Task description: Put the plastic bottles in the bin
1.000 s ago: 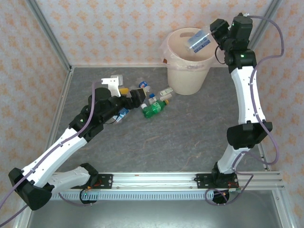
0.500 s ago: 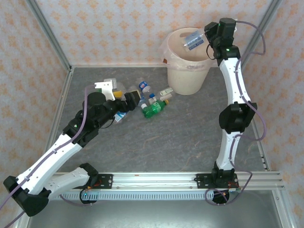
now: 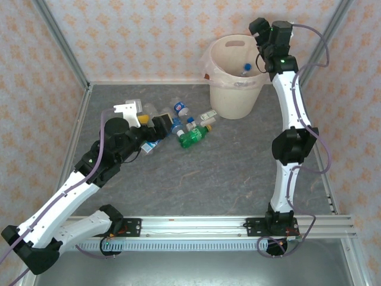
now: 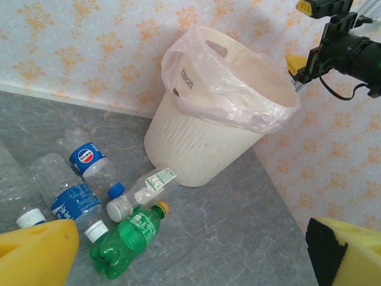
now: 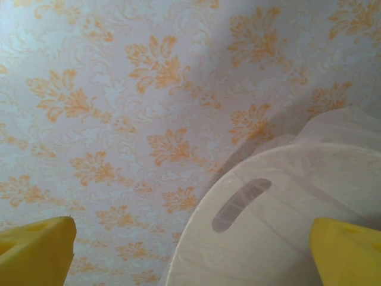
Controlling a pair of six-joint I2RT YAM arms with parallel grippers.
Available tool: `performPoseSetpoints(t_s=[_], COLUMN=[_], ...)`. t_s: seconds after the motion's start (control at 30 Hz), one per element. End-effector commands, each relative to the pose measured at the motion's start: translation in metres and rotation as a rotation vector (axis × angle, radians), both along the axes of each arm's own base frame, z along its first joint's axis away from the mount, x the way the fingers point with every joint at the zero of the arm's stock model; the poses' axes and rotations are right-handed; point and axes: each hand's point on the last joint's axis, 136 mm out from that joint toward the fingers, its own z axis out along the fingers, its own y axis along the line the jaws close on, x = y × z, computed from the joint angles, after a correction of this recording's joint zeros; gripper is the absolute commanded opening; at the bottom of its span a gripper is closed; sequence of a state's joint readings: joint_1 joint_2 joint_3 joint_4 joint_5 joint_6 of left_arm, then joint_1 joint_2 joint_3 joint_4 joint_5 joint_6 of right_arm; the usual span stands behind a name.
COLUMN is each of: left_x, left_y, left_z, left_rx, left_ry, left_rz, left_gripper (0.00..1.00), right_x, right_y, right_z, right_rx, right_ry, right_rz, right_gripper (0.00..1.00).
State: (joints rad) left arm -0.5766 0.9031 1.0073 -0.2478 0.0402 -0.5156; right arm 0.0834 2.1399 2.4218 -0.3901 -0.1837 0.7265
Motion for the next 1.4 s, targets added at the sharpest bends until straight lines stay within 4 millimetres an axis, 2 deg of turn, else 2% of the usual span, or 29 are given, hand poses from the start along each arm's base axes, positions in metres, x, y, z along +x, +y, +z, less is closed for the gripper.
performPoseSetpoints(t_s=[0.0,0.17,0.47,0.67,0.97,1.13,1.27,1.37], left_x=[0.0,0.007,0.018,0.024,0.035,0.044,0.056,0.062], left_y=[0.003,0.002,0.003,0.019,0.011,0.026,0.037,0.047], left_z=[-0.008,-0.023,-0.059,-0.087,-0.134,-0.166,-0.185,-0.199], left_rx=[0.03,0.053,0.091,0.091,0.109,0.205,0.261,0.32], left_ry=[0.007,0.037,0.113,0.159,0.285,0.375,0.421,0.447], left_rz=[0.016,0.032,0.038,0.125,0.11,0.197,0.239,0.272], left_gripper=[0.99,0.99,0.99,0.99,0.99,0.99,0.99,0.99], right_x=[-0.027,-0.056,-0.116,-0.159,-0.202,-0.221,-0.236,-0.245], right_y=[-0.001,0.011,0.055,0.079,0.1,0.107,0.114,0.118], right_z=[0.042,0.052,0.035,0.021,-0.022,-0.053,-0.081,-0.093], right_rx=[-0.05,-0.104,-0.169,-0.213,-0.249,-0.269,-0.262,-0.254], right_ry=[-0.053,-0.032,0.026,0.054,0.106,0.131,0.147,0.131], right_rz=[-0.007,0.016,0.123,0.206,0.36,0.443,0.516,0.551], right_gripper=[1.0,1.0,1.0,1.0,1.0,1.0,1.0,1.0])
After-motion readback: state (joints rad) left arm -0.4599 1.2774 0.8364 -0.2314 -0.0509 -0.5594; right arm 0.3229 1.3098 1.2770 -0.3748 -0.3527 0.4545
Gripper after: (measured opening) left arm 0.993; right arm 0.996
